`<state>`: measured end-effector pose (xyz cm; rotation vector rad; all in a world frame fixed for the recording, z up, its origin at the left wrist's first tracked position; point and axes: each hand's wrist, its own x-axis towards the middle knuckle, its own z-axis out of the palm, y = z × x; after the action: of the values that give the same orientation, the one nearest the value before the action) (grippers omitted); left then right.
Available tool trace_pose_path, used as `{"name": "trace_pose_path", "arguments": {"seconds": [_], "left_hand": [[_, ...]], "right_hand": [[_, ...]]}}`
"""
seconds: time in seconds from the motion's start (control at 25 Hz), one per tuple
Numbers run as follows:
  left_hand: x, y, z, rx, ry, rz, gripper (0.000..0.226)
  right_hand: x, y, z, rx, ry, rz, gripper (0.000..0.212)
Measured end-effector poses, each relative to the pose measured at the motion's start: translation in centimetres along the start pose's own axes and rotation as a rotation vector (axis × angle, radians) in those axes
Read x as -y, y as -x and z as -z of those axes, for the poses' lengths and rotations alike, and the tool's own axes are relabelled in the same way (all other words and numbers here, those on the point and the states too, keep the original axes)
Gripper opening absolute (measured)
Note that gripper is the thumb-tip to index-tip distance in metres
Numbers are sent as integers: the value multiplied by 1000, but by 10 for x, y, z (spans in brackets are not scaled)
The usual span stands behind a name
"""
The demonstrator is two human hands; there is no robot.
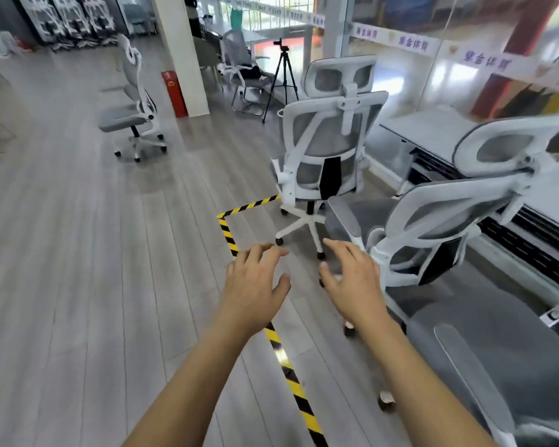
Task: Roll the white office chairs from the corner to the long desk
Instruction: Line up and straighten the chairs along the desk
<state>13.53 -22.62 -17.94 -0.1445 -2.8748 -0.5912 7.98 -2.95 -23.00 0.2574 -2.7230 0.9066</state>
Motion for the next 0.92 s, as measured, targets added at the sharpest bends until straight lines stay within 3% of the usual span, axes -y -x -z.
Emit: {"name": "trace_pose_path", "arguments": {"seconds": [0.64, 0.92], "left_hand": [[77, -403, -59, 24, -1, -57, 35], [109, -574, -73, 77, 74, -193, 37]], "right_hand": [[-87, -397, -84, -30, -46, -87, 47], [-117, -540, -104, -131, 41, -205, 49]]}}
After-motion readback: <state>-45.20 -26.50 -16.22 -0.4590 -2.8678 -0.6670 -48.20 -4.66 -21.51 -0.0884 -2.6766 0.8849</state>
